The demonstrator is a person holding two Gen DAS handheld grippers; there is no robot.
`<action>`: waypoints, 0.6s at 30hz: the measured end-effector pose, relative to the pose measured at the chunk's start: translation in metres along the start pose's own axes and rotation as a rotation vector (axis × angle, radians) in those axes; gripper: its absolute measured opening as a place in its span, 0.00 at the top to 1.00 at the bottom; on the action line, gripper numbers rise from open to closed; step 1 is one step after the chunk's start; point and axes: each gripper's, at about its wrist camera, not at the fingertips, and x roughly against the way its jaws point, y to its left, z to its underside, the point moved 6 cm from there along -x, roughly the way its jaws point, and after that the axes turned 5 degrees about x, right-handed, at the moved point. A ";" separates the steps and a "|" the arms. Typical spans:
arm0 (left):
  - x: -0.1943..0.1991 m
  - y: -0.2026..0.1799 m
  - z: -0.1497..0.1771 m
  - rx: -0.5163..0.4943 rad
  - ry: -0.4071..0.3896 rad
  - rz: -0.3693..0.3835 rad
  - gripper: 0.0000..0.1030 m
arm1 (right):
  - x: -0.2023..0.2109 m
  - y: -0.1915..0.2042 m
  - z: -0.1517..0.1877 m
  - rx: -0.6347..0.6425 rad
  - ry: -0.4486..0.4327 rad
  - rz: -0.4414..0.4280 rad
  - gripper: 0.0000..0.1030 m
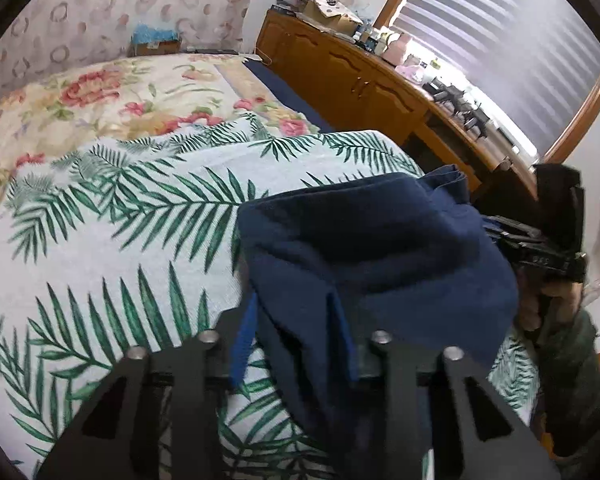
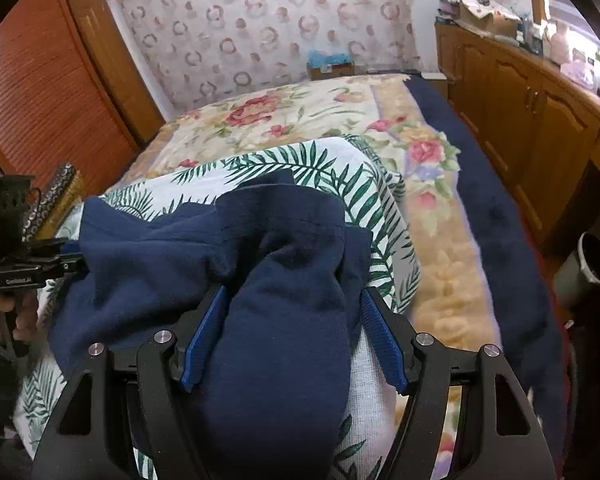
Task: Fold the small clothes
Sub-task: 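Grasp the folded shirt bundle with both tools, then lift the folded shirt with both tools and carry it toward the cushion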
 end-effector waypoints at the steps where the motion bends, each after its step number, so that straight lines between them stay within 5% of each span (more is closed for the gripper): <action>1: 0.001 -0.001 0.000 -0.003 -0.008 0.006 0.77 | 0.000 -0.001 0.000 -0.007 0.001 -0.012 0.32; 5: 0.002 -0.006 0.002 -0.028 -0.021 -0.025 0.77 | -0.001 0.001 0.000 -0.008 0.000 -0.027 0.32; 13: -0.003 -0.001 0.001 0.003 -0.015 -0.013 0.74 | -0.005 0.007 0.000 -0.016 0.010 -0.087 0.52; 18: 0.011 -0.010 0.004 -0.037 -0.067 0.005 0.86 | -0.002 0.014 -0.001 0.002 -0.004 -0.104 0.74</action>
